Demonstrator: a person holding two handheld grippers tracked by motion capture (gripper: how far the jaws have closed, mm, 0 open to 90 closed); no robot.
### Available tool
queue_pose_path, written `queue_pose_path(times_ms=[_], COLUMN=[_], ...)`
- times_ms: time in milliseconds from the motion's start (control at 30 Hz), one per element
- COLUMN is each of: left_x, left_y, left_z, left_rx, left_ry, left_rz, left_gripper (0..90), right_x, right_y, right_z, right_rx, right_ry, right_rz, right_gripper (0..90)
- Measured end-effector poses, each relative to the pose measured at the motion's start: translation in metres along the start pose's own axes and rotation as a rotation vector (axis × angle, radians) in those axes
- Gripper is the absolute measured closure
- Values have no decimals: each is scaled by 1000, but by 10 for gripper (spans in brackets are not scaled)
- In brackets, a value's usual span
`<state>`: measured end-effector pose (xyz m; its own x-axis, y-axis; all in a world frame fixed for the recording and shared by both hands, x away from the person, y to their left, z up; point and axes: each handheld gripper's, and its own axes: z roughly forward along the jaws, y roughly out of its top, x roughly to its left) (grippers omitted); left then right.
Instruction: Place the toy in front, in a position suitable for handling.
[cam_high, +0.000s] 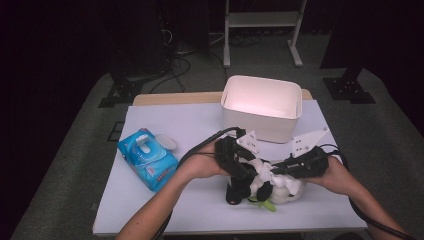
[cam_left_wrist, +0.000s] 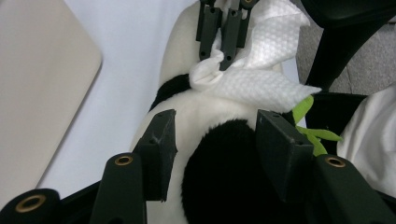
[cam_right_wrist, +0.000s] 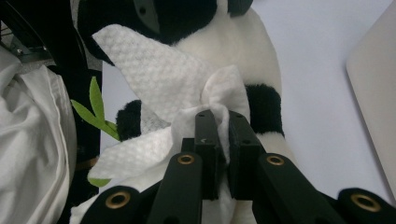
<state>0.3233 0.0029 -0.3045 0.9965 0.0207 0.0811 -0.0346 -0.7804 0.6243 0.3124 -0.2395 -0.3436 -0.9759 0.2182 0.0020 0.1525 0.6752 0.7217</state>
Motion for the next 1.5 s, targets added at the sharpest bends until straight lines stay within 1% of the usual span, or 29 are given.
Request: queue_pose_path(times_ms=[33,67,133,200,267,367,400,467,533,567,667,767,933,1300,1333,1467,1500], left_x=[0,1,2,2,2,3,3,1,0,0,0,-1,-4,-7,-7,-8,-8], left_y=[-1,-3,-6,-8,-10,-16,-18,-22,-26,-28,-30,-30,-29,-29,-28,-29,-29], left_z=[-1,-2,-4,-6,-10,-16,-15,-9,-2,1,5,5,5,7,7,7,7], left_rx=[1,-8,-14,-18,-17,-23,-24,-5,-14,-18,-28,-19,-8,-13,-12,-17,-18], left_ry=[3,0,-9,-12,-3,2,-8,-32,-49,-52,-49,-43,-36,-33,-32,-34,-36], left_rz=[-3,-14,-25,-34,-38,-57,-64,-63,-77,-82,-96,-93,-75,-65,-63,-64,-63], left_gripper=[470,461,446,430,419,402,402,397,393,394,399,401,406,413,413,413,413], right_x=[0,0,2,3,4,3,3,3,3,4,5,6,6,9,9,9,10], right_y=[0,0,0,0,0,-1,-2,-2,-1,0,3,6,8,6,6,2,0], right_z=[0,0,0,0,0,-1,-1,-1,0,0,1,1,-1,-10,-12,-20,-22], right_rx=[-1,-1,5,8,12,14,13,9,10,18,34,43,48,59,60,55,52], right_ry=[2,3,1,0,4,10,10,9,14,10,-15,-26,-21,-32,-36,-53,-55], right_rz=[-4,-5,-1,-6,3,-5,-4,1,5,7,-21,-27,-37,-44,-51,-46,-36], right_gripper=[835,835,835,835,835,835,835,835,835,834,834,834,834,833,833,833,833])
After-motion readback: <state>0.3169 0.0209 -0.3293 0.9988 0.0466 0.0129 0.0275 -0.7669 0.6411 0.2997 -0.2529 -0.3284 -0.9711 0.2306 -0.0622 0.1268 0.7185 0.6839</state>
